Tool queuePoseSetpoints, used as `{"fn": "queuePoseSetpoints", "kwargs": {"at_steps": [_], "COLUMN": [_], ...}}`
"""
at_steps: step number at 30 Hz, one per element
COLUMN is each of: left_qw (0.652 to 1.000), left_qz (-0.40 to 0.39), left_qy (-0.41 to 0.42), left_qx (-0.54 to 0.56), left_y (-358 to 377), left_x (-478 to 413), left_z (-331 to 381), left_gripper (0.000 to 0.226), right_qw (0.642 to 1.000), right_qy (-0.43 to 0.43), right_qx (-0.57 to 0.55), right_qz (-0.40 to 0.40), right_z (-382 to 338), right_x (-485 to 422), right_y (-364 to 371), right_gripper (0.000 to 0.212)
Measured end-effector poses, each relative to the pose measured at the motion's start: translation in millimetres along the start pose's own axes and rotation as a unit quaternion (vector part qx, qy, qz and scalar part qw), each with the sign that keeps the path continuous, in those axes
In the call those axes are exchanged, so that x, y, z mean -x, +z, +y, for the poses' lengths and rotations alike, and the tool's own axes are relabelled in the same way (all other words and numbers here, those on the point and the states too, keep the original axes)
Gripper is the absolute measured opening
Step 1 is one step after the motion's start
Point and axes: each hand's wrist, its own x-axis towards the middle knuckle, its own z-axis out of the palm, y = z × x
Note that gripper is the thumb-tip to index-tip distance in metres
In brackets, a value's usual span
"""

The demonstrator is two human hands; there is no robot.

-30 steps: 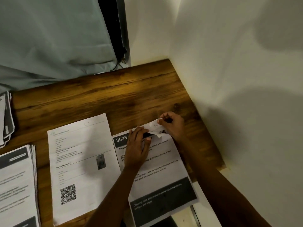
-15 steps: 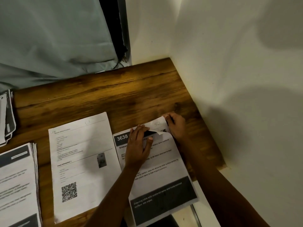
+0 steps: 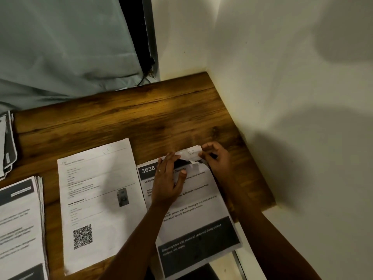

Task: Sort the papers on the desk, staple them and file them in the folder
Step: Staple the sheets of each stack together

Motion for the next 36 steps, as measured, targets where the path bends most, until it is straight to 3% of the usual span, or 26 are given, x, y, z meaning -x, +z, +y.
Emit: {"fn": "queuePoseSetpoints", "kwargs": {"at_steps": [11,17,20,22,25,27,36], "left_qw": [0.999,1.000,0.999,0.999,0.999,0.999,0.999], "left_qz": [-0.007,-0.011,0.001,0.002,-0.007,-0.018,-0.035], "left_qy": [0.033,0.021,0.016,0.014,0.007,-0.002,0.003], "left_qx": [-0.025,0.003,0.035,0.047,0.035,0.027,0.020], "left_y": [2.1,1.3,2.1,2.3,3.0,2.4,0.1], "left_x": [-1.1,-0.5,-0.5,-0.6,0.4,1.0,1.3], "left_z": [-5.9,-3.0,-4.5,-5.1,-6.8,-7.8,-10.5], "left_gripper": [0.064,0.058,0.045,0.043,0.047,0.054,0.063], "right_qw": [0.996,0.979,0.987,0.994,0.995,0.993,0.970], "right_qy": [-0.021,0.069,0.072,0.068,0.091,0.100,0.100], "right_qx": [-0.026,-0.031,-0.039,-0.011,0.026,0.060,0.217], "right_qz": [-0.079,-0.187,-0.141,-0.081,-0.016,-0.002,0.039], "right_z": [3.0,-4.8,-8.5,-8.9,-9.7,-12.1,-7.7], "right_x": [1.9,-3.8,-9.9,-14.1,-19.2,-22.7,-37.3], "right_y": [-7.8,-15.8,-13.7,-8.2,3.9,11.2,15.8], "right_gripper": [0.006,0.015,0.020,0.008,0.035,0.040,0.019]}}
